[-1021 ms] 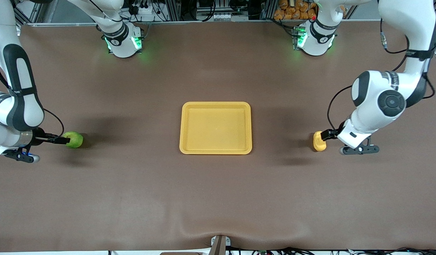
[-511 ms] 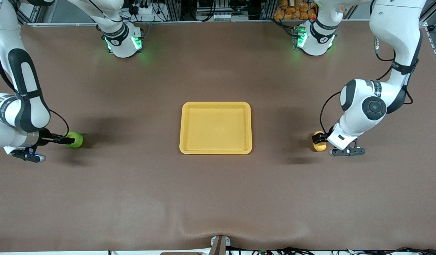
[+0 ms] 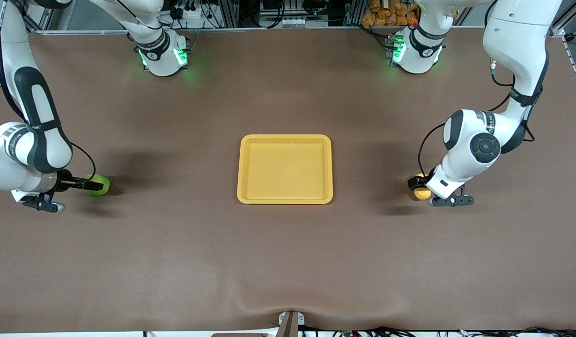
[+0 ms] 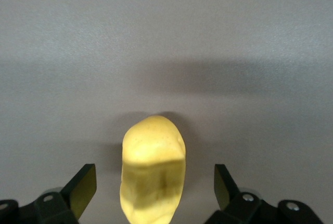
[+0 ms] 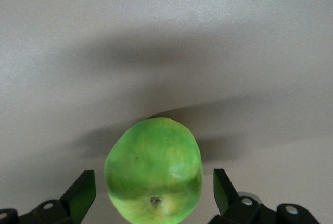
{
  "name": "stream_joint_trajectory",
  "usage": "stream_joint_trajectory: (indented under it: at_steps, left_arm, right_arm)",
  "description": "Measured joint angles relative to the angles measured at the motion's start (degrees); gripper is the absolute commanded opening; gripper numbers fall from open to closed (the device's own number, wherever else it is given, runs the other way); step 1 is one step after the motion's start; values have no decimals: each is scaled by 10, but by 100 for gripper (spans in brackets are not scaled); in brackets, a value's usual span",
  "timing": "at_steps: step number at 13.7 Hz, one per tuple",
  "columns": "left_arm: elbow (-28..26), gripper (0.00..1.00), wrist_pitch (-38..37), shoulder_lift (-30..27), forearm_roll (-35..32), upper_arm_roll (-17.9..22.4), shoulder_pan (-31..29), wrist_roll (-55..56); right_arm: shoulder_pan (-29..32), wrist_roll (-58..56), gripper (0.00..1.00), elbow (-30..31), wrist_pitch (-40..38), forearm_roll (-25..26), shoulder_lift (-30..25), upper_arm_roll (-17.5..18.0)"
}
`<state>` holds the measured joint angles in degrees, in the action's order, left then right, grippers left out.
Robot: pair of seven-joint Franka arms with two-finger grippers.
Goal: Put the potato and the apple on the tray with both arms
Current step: 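Close the right gripper on the apple while the left gripper grasps the potato, then carry the potato with the left gripper into the tray and release it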
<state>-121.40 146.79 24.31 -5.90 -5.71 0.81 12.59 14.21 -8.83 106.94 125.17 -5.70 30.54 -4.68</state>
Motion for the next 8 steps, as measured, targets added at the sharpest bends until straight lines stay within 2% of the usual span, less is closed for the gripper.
stream_joint_trajectory:
  at_steps: [3, 5, 6, 7, 8]
  left_arm:
    - [-5, 77, 7, 4, 0, 0, 0, 0]
    - [-6, 57, 12, 7, 0, 0, 0, 0]
    - [-7, 42, 17, 10, 0, 0, 0, 0]
    - [-7, 14, 20, 13, 0, 0, 0, 0]
    - [-7, 0, 22, 15, 0, 0, 0, 0]
  right_arm:
    - [4, -8, 100, 3, 5, -7, 5, -1]
    - [4, -9, 100, 4, 7, -11, 8, -1]
    - [4, -9, 100, 6, 13, -12, 11, 0]
    - [4, -9, 85, 12, 28, -12, 13, 0]
    - [4, -10, 55, 21, 48, -12, 16, 0]
